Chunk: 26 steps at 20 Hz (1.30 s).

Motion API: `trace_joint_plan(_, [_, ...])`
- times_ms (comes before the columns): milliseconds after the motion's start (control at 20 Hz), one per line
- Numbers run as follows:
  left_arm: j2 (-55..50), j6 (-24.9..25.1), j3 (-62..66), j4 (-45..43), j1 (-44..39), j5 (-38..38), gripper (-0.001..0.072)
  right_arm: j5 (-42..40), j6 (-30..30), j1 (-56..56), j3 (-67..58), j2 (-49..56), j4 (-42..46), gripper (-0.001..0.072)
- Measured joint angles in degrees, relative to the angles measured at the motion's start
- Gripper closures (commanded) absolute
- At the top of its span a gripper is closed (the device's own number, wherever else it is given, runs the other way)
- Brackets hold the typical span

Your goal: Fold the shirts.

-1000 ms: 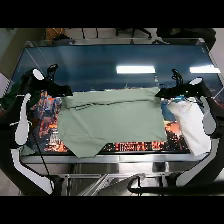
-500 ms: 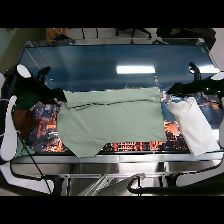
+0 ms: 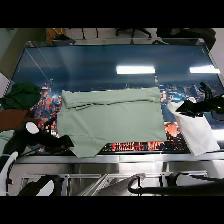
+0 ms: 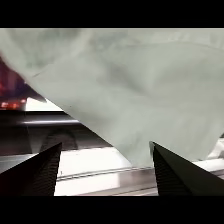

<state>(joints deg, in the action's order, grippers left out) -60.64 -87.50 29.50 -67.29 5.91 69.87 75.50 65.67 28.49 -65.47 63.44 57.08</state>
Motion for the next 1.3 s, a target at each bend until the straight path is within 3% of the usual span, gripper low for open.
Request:
trace_joint_plan(100, [2.5, -0.5, -4.4, 1.9, 0.0, -4.2, 0.01, -0.4, 0.4, 0.3, 0.9, -0.3, 0.3, 0.0208])
trace_joint_plan(300, [3.6, -0.5, -6.1, 3.7, 0.0, -11.4, 0.0103, -0.3, 1.2, 0.7, 1.6, -0.5, 0.6, 0.0209])
trace_joint_plan(350, [3.0, 0.0, -5.7, 4.1, -0.1, -12.7, 0.0181, -0.3, 1.3, 0.7, 1.7, -0.5, 0.6, 0.0209])
trace_joint_plan(500, [-1.1, 4.6, -4.3, 8.6, -0.2, -14.7, 0.0651, 0.2, 1.7, 0.8, 2.6, -0.5, 0.8, 0.0208])
trace_joint_plan(550, [-2.8, 6.8, -3.7, 11.0, -0.2, -14.1, 0.069, 0.7, 1.7, 0.8, 3.2, -0.5, 0.8, 0.0209])
trace_joint_plan(800, [-8.1, 13.6, 2.6, 16.8, -0.2, -6.3, 0.069, 2.5, 1.9, 0.8, 7.8, -0.3, 2.8, 0.021])
trace_joint_plan(1150, [-4.9, 15.6, 9.0, 18.8, 0.3, 1.9, 0.069, 3.6, 0.5, -0.9, 17.7, 3.3, 0.3, 0.0225])
trace_joint_plan(1250, [-2.9, 15.7, 9.5, 19.0, 1.5, 3.9, 0.0691, 3.2, -0.9, -2.5, 19.1, 4.5, -0.9, 0.0601])
trace_joint_plan(1300, [-1.7, 15.8, 9.7, 19.1, 2.3, 4.8, 0.0692, 2.7, -1.6, -3.3, 19.6, 5.0, -1.7, 0.0687])
